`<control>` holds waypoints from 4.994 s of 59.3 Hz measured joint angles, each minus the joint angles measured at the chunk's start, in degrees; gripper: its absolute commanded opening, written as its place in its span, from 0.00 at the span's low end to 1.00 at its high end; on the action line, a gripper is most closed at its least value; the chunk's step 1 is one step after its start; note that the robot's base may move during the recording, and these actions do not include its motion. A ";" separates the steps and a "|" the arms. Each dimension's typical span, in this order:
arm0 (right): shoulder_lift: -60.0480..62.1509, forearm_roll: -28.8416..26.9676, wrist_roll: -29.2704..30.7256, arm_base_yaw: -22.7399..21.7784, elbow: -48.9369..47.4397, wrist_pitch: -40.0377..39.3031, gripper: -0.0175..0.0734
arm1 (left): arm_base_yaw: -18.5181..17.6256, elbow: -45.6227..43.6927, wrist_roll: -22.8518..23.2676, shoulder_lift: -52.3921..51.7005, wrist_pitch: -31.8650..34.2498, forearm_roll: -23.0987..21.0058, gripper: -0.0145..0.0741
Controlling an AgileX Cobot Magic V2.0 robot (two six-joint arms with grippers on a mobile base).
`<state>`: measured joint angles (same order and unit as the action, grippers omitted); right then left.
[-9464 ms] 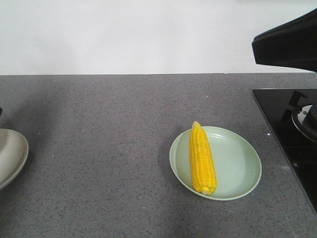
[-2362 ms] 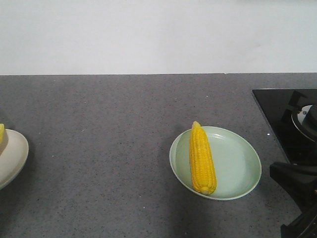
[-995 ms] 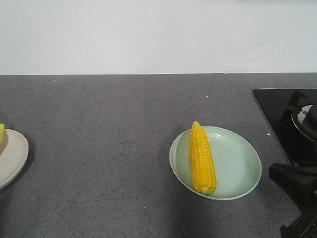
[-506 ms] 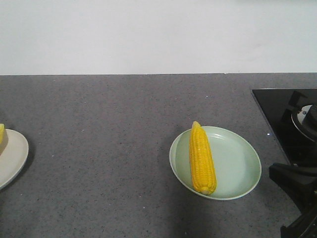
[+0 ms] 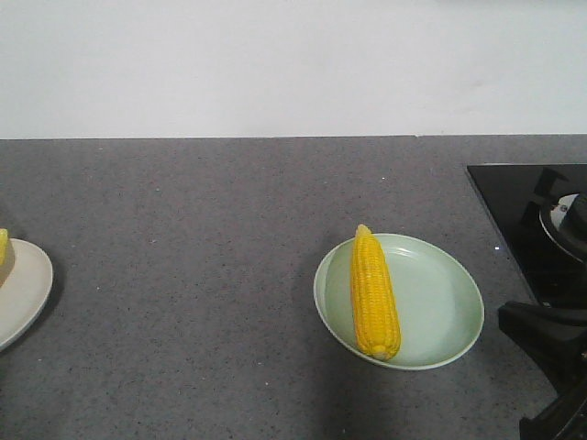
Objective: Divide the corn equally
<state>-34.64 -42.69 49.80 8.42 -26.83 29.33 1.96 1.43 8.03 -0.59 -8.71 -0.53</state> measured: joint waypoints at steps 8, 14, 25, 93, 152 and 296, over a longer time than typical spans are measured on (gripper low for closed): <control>0.00 0.00 0.00 0.00 0.00 0.00 0.19 | 0.00 0.00 0.00 0.00 0.00 0.00 0.16; 0.00 0.00 0.00 0.00 0.00 0.00 0.19 | 0.00 0.00 0.00 0.00 0.00 0.00 0.16; 0.00 0.00 0.00 0.00 0.00 0.00 0.19 | 0.00 0.00 0.00 0.00 0.00 0.00 0.16; 6.60 16.24 -14.23 0.00 0.95 -0.99 0.19 | 0.00 0.00 -0.05 0.00 0.00 0.00 0.16; 35.28 43.69 -56.14 0.00 28.47 -21.95 0.19 | 0.00 0.00 -0.05 0.00 0.00 0.00 0.16; 35.28 43.75 -56.24 0.00 28.47 -26.88 0.19 | 0.00 0.00 -0.05 0.00 0.00 0.00 0.16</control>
<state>0.64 1.06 -6.44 8.42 1.64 2.45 1.96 1.43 7.99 -0.59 -8.71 -0.53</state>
